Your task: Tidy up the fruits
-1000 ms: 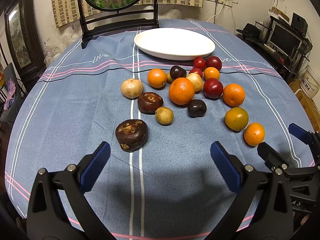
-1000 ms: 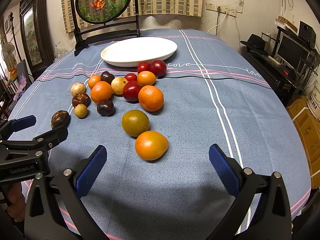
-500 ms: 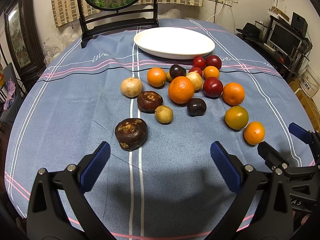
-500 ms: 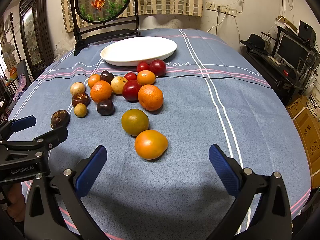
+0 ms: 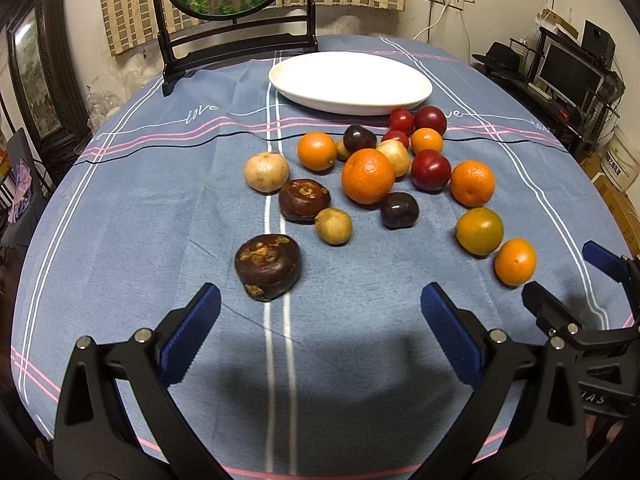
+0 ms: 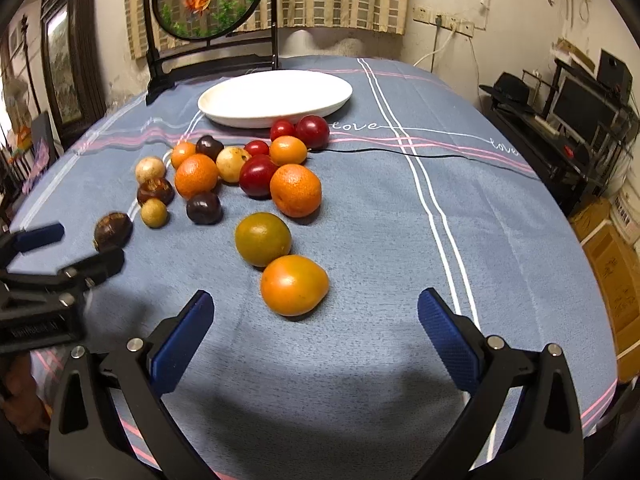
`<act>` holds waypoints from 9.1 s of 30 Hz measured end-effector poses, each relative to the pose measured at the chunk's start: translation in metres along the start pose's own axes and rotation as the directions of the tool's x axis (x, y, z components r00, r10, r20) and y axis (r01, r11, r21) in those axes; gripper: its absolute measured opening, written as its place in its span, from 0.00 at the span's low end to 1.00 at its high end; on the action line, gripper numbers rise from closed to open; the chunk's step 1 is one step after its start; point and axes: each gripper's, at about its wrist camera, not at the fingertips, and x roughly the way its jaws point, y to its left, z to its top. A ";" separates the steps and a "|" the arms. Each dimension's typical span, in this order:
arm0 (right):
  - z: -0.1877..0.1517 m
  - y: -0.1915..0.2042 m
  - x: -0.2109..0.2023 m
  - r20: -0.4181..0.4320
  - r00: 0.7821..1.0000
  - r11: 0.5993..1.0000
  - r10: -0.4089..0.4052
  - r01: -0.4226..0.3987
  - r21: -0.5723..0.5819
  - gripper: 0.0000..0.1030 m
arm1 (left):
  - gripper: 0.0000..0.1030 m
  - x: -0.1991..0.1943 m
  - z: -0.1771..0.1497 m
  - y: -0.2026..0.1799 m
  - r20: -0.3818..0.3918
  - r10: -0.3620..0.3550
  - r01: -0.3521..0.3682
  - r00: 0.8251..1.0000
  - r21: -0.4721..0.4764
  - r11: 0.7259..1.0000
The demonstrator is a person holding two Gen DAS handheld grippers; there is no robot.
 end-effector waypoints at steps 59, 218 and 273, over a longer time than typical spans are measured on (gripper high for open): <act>0.197 0.017 0.152 -0.006 0.992 0.970 0.124 -0.123 -0.210 0.45 | 0.45 0.156 0.221 0.009 -0.046 -0.047 0.049 0.998 0.040 0.998; 0.068 -0.016 0.080 -0.061 0.993 0.988 0.103 -0.109 -0.106 0.57 | 0.40 0.109 0.079 0.054 -0.103 -0.014 0.013 0.995 -0.019 1.000; 0.207 0.005 0.168 0.076 0.994 0.991 0.082 -0.073 -0.116 0.49 | 0.67 0.144 0.214 0.012 -0.015 -0.028 0.028 0.999 -0.038 0.999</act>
